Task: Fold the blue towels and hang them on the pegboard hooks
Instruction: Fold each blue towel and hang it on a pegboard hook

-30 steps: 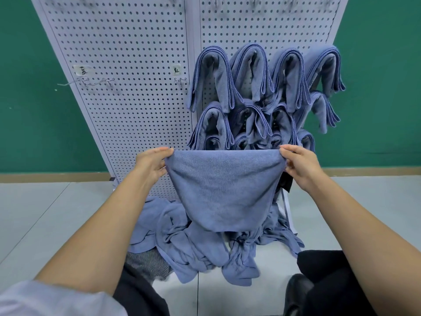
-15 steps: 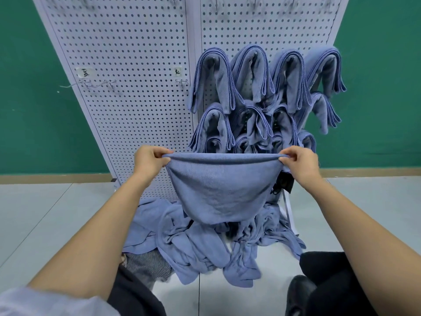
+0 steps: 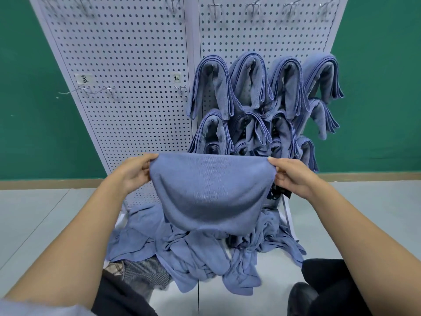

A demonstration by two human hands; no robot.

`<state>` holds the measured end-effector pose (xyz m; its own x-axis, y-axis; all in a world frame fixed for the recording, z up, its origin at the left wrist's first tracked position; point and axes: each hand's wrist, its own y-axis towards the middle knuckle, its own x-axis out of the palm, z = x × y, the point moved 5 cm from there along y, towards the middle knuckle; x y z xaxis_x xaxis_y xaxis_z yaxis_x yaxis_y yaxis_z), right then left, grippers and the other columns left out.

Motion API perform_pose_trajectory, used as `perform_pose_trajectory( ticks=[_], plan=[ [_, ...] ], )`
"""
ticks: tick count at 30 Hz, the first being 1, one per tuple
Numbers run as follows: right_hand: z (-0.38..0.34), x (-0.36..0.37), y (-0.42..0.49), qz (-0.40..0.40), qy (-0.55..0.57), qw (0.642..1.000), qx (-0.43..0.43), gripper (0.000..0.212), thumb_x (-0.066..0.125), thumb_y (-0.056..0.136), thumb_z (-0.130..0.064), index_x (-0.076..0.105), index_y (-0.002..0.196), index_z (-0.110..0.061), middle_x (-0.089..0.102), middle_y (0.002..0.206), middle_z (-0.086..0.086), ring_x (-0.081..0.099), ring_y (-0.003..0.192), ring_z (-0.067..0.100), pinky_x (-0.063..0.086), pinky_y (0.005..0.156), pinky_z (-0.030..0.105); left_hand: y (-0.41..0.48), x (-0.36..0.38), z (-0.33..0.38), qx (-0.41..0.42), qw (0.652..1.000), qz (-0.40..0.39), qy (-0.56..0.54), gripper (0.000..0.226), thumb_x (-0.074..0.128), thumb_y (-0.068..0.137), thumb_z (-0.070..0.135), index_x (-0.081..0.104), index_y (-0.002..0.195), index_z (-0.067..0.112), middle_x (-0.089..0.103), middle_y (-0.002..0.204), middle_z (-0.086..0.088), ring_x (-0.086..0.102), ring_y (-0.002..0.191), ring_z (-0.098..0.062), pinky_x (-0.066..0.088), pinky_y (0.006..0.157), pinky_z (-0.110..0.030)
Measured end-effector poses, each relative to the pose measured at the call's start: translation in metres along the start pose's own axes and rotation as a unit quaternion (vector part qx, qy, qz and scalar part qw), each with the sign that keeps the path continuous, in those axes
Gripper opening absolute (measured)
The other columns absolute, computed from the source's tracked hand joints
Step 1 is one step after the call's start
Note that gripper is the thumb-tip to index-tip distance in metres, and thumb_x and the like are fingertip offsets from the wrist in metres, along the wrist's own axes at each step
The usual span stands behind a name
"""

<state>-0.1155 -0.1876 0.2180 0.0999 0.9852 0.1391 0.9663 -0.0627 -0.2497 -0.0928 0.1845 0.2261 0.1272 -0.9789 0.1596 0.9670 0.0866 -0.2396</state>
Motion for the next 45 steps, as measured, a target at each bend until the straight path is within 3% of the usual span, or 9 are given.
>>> perform_pose_trajectory(
  ticks=[4, 18, 24, 28, 32, 36, 39, 42, 45],
  plan=[
    [-0.002, 0.022, -0.006, 0.013, -0.003, 1.000, -0.001, 0.009, 0.061, 0.092, -0.010, 0.062, 0.084, -0.009, 0.061, 0.053, -0.003, 0.058, 0.047, 0.004, 0.057, 0.064, 0.022, -0.007, 0.024, -0.005, -0.014, 0.999, 0.022, -0.027, 0.006, 0.061, 0.091, 0.008, 0.062, 0.084, 0.007, 0.066, 0.056, -0.001, 0.063, 0.056, -0.012, 0.054, 0.057, -0.024],
    [-0.023, 0.103, -0.048, -0.053, -0.080, 0.983, -0.157, 0.002, 0.063, 0.090, -0.004, 0.063, 0.090, -0.005, 0.062, 0.070, 0.001, 0.064, 0.059, 0.004, 0.059, 0.072, 0.025, -0.049, 0.127, 0.000, 0.124, 0.986, -0.058, 0.097, 0.017, 0.064, 0.090, 0.012, 0.069, 0.104, 0.005, 0.070, 0.088, -0.007, 0.065, 0.076, -0.014, 0.056, 0.071, -0.024],
    [-0.022, 0.100, -0.050, -0.103, -0.039, 0.985, -0.132, 0.028, 0.043, 0.094, 0.008, 0.067, 0.099, -0.007, 0.071, 0.088, 0.006, 0.070, 0.080, 0.012, 0.057, 0.079, 0.022, -0.055, 0.134, 0.005, 0.161, 0.974, -0.115, 0.108, 0.009, 0.070, 0.085, 0.019, 0.072, 0.094, 0.016, 0.074, 0.086, 0.001, 0.067, 0.078, -0.005, 0.052, 0.069, -0.018],
    [-0.025, 0.089, -0.049, -0.110, -0.087, 0.980, -0.143, 0.032, 0.046, 0.090, 0.010, 0.069, 0.099, -0.010, 0.071, 0.096, 0.008, 0.067, 0.086, 0.013, 0.056, 0.082, 0.024, -0.055, 0.134, 0.006, 0.158, 0.975, -0.105, 0.116, 0.018, 0.058, 0.089, 0.002, 0.070, 0.093, 0.014, 0.070, 0.073, 0.006, 0.061, 0.062, -0.001, 0.047, 0.061, -0.015],
    [-0.046, 0.070, -0.050, -0.042, -0.284, 0.911, -0.296, 0.029, 0.063, 0.087, -0.006, 0.063, 0.112, -0.020, 0.064, 0.112, -0.004, 0.057, 0.105, 0.005, 0.045, 0.096, 0.023, -0.056, 0.136, 0.008, 0.141, 0.972, -0.143, 0.121, 0.021, 0.054, 0.091, 0.003, 0.071, 0.095, 0.015, 0.063, 0.074, 0.002, 0.049, 0.064, -0.007, 0.041, 0.067, -0.021],
    [-0.041, 0.067, -0.040, -0.072, -0.469, 0.826, -0.304, 0.044, 0.074, 0.078, -0.040, 0.059, 0.117, -0.028, 0.056, 0.120, -0.014, 0.045, 0.119, 0.011, 0.038, 0.101, 0.031, -0.060, 0.140, 0.011, 0.132, 0.964, -0.212, 0.095, 0.025, 0.053, 0.093, 0.004, 0.073, 0.091, 0.019, 0.052, 0.058, 0.008, 0.042, 0.054, -0.003, 0.039, 0.059, -0.015],
    [-0.041, 0.065, -0.032, -0.051, -0.469, 0.831, -0.294, 0.019, 0.072, 0.081, -0.037, 0.063, 0.086, -0.021, 0.064, 0.084, -0.008, 0.058, 0.084, 0.013, 0.047, 0.080, 0.039, -0.052, 0.135, 0.009, 0.115, 0.967, -0.213, 0.081, 0.029, 0.050, 0.093, 0.003, 0.075, 0.089, 0.017, 0.052, 0.063, 0.004, 0.042, 0.060, -0.007, 0.041, 0.072, -0.024],
    [-0.045, 0.064, -0.028, -0.024, -0.470, 0.821, -0.323, 0.017, 0.069, 0.082, -0.038, 0.060, 0.081, -0.024, 0.064, 0.079, -0.010, 0.060, 0.080, 0.012, 0.050, 0.078, 0.042, -0.046, 0.131, 0.004, 0.079, 0.971, -0.216, 0.057, 0.023, 0.050, 0.093, 0.011, 0.072, 0.100, 0.011, 0.062, 0.089, -0.009, 0.052, 0.080, -0.016, 0.046, 0.080, -0.030],
    [-0.044, 0.066, -0.025, -0.034, -0.468, 0.823, -0.320, 0.013, 0.066, 0.079, -0.037, 0.061, 0.082, -0.025, 0.065, 0.079, -0.009, 0.061, 0.081, 0.014, 0.050, 0.079, 0.047, -0.045, 0.135, -0.003, 0.109, 0.961, -0.213, 0.142, 0.019, 0.065, 0.088, 0.020, 0.067, 0.107, 0.017, 0.069, 0.094, 0.001, 0.062, 0.083, -0.009, 0.051, 0.079, -0.028]
  ],
)
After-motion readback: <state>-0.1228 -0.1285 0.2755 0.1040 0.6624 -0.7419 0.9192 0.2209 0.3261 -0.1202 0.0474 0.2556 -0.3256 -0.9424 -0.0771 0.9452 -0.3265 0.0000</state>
